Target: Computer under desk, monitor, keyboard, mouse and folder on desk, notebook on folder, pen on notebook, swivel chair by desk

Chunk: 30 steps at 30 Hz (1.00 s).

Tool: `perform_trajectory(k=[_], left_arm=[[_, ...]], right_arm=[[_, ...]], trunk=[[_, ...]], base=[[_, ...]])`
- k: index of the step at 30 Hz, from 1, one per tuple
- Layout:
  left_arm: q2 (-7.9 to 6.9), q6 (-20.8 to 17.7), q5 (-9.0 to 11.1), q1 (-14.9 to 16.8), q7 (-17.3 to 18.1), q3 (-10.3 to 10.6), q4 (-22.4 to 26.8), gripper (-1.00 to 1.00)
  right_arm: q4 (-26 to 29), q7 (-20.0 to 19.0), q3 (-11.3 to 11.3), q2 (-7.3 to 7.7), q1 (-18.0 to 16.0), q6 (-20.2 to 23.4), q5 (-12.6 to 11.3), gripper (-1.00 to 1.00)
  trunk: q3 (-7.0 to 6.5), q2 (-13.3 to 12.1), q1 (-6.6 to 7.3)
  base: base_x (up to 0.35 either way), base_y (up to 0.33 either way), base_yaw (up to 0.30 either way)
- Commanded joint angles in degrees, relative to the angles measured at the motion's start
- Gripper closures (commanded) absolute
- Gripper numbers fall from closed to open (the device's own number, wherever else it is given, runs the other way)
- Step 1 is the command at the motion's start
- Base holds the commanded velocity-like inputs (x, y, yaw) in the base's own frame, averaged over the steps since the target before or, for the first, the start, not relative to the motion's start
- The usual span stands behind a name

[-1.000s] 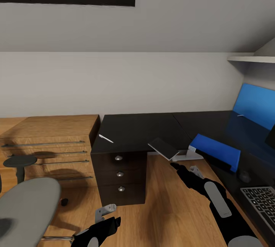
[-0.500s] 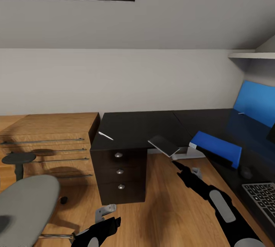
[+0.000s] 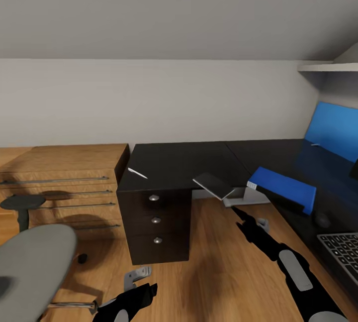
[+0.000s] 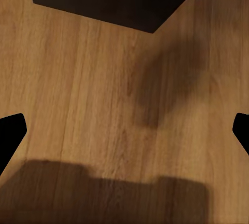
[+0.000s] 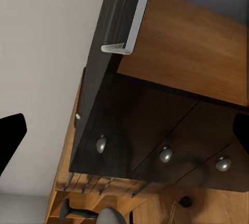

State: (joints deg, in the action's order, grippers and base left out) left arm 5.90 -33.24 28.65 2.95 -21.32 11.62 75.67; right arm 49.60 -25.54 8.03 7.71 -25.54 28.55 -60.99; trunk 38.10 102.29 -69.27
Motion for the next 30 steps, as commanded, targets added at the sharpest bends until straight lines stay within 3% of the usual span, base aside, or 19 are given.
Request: perform_trajectory(k=[1,14,26,30], left_arm=[[-0.01,-0.12,0.61,0.04,-0.55,0.06,0.06,-1.00],[-0.01,-0.08,0.77,0.04,-0.48,0.06,-0.05,-1.00],[-0.01,-0.07,0.61,0.04,-0.46,0.06,0.00,-1.00],[-0.01,-0.07,0.61,0.04,-0.35,0.12,0.00,-1.00]], right_arm=[[-0.03,0.17,0.30,-0.01,-0.04,0.48,-0.36,-1.00],[-0.65,3.34,6.13,-1.08,-0.06,-2.41,-0.68,-1.00],[-1.44,3.43,6.98,-1.87,-0.07,-5.38,-0.78,-1.00],[-1.43,3.23,7.12,-1.84,-0.06,-5.61,-0.79,-1.00]], trunk=[[0.24,0.44,-0.22],[2.58,5.66,-3.08],[4.73,10.47,-5.71],[4.73,10.47,-5.71]], base=[[0.000,0.000,0.000],[0.000,0.000,0.000],[0.000,0.000,0.000],[0.000,0.000,0.000]])
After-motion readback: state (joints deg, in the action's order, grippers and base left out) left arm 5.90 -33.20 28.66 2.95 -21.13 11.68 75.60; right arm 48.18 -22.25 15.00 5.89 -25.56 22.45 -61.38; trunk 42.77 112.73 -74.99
